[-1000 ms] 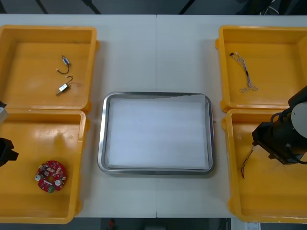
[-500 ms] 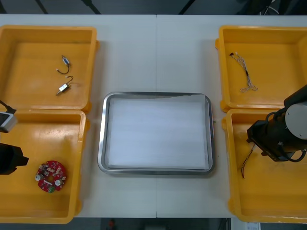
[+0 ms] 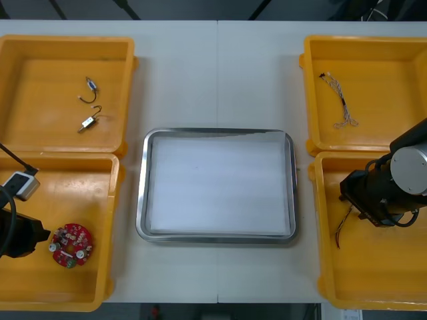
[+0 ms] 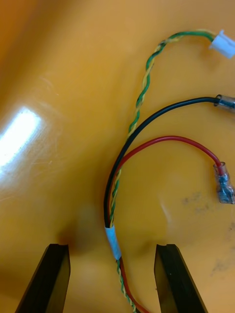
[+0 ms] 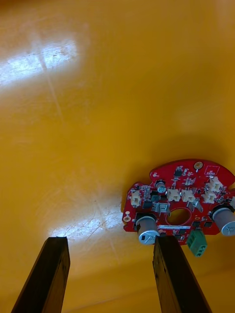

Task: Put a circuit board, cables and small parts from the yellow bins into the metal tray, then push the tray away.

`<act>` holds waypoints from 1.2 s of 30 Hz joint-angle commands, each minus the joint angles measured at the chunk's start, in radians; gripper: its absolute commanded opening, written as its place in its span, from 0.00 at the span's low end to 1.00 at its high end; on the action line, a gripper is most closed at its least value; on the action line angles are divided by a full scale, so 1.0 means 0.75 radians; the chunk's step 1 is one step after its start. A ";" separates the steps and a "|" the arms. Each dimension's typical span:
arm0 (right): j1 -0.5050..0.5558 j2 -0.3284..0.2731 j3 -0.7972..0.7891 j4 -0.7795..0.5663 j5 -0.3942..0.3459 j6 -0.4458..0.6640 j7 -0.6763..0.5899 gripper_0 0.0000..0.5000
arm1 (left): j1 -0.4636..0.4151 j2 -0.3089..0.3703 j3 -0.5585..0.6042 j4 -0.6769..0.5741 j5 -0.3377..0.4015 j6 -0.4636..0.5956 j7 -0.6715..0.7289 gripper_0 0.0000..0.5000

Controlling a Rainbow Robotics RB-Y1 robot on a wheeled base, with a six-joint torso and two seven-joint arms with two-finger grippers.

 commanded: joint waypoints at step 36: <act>-0.038 -0.002 -0.041 -0.103 -0.015 0.108 0.017 0.00 | -0.256 0.086 -0.514 0.102 -0.297 -0.314 -0.093 1.00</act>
